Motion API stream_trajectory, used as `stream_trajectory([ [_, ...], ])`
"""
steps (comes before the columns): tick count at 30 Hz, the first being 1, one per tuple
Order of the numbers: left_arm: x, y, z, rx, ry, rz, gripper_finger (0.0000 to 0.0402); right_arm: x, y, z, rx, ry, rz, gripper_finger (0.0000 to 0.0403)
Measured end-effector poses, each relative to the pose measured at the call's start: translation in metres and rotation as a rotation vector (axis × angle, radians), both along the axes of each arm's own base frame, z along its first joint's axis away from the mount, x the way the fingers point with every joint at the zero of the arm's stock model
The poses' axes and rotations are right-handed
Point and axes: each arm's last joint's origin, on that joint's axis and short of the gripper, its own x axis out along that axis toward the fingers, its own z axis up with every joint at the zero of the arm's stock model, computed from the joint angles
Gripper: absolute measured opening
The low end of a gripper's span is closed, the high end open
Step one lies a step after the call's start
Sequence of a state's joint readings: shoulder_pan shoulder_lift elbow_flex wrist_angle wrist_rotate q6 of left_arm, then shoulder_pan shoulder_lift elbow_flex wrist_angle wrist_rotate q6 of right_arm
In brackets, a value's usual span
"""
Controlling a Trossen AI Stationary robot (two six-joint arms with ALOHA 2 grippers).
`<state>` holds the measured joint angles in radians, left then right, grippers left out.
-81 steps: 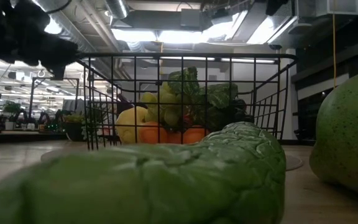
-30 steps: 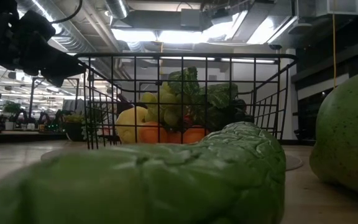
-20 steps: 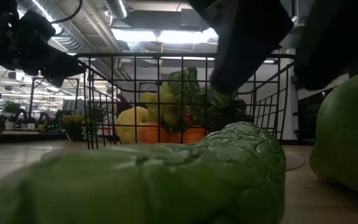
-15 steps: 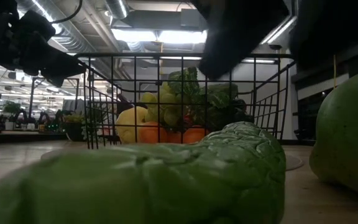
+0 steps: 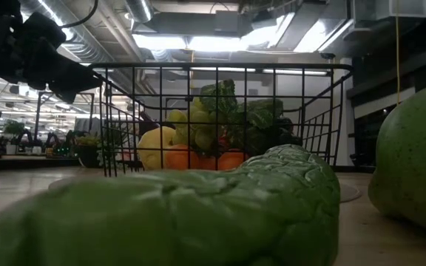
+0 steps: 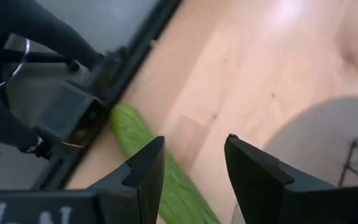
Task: Build produce basket
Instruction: Put the green cucumber into the black wire basket
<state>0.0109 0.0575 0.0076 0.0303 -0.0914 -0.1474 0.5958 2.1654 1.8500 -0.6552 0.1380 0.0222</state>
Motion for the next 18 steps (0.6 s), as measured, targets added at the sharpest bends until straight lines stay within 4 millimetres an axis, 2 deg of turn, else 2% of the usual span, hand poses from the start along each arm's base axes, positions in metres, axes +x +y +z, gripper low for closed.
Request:
stream_trajectory([
  [5,0.0,0.0,0.0,0.0,0.0,0.0,0.0151,-0.001,0.001,-0.001,0.034,0.022,-0.053,0.0168],
  [11,0.0,0.0,0.0,0.0,0.0,0.0,0.0151,0.0,0.01,0.017,0.071,-0.038,-0.02,0.0168],
  [15,0.0,0.0,0.0,0.0,0.0,0.0,0.0151,0.009,0.016,0.034,0.107,-0.114,0.001,0.0168],
  [18,0.0,0.0,0.0,0.0,0.0,0.0,0.0151,0.019,0.023,0.029,0.074,-0.133,0.047,0.0168],
])
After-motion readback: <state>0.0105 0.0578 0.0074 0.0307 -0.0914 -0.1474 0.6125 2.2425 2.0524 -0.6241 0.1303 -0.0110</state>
